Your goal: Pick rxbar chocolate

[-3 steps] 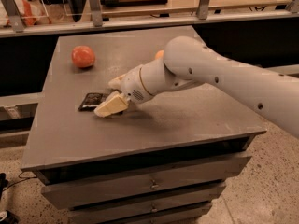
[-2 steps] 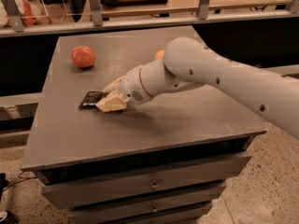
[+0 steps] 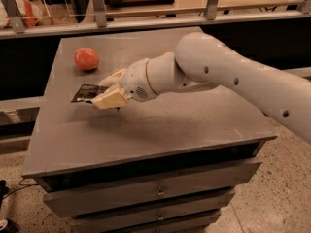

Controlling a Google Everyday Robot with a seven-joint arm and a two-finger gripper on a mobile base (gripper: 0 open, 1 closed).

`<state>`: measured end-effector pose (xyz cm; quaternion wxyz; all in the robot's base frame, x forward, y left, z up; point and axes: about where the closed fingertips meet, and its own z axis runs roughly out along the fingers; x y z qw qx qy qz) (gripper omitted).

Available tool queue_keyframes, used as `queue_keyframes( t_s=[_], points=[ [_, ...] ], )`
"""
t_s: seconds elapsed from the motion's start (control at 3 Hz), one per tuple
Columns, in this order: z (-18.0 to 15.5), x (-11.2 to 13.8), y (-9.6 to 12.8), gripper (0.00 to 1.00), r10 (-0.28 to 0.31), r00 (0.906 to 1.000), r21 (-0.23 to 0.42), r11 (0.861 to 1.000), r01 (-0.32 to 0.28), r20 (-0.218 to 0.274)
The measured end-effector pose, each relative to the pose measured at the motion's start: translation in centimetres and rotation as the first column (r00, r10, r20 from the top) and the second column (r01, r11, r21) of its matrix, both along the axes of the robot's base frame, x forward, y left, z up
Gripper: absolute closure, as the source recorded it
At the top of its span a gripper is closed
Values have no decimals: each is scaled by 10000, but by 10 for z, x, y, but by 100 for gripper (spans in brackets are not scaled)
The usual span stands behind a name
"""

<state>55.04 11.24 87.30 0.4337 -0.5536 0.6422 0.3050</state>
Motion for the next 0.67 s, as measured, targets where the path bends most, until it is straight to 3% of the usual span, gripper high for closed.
queue_keyframes(
  t_s=[0.33,0.67],
  points=[
    [29,3,0,100,-21,9968,404,9992,-12,804],
    [29,3,0,100,-19,9968,404,9992,-13,804]
  ],
)
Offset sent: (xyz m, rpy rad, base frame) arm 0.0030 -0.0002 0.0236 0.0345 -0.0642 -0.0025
